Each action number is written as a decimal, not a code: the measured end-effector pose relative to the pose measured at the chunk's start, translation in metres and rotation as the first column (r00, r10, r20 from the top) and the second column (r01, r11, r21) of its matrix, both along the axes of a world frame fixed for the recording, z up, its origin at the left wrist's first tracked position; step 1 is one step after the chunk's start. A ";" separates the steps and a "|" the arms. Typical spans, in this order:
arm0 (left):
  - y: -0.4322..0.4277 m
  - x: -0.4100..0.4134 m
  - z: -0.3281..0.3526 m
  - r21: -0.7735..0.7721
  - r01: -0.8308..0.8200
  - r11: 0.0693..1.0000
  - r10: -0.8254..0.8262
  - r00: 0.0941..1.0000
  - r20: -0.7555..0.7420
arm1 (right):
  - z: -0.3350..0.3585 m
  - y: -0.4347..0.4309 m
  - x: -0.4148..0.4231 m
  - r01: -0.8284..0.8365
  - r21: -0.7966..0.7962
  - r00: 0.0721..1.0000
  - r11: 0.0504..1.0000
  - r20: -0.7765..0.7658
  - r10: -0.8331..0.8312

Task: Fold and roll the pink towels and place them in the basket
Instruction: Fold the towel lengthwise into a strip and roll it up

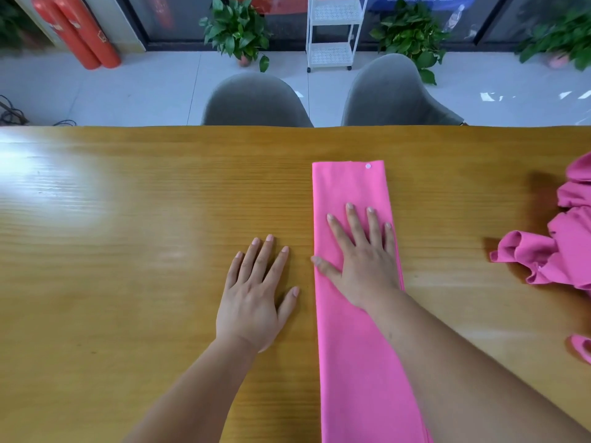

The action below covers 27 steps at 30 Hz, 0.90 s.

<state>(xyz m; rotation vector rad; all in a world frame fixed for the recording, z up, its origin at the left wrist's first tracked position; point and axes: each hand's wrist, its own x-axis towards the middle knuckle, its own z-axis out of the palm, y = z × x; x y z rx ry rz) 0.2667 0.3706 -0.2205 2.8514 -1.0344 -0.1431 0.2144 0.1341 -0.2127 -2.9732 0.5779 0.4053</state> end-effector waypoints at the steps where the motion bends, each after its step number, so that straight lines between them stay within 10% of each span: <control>1: 0.000 0.000 0.000 0.000 0.000 1.000 0.000 1.000 0.000 | 0.003 -0.003 0.007 0.001 0.008 1.000 1.000 -0.004 -0.001; 27: 0.001 -0.001 0.001 0.020 0.000 1.000 0.000 1.000 0.002 | 0.008 0.045 -0.090 -0.008 0.017 1.000 1.000 -0.011 0.008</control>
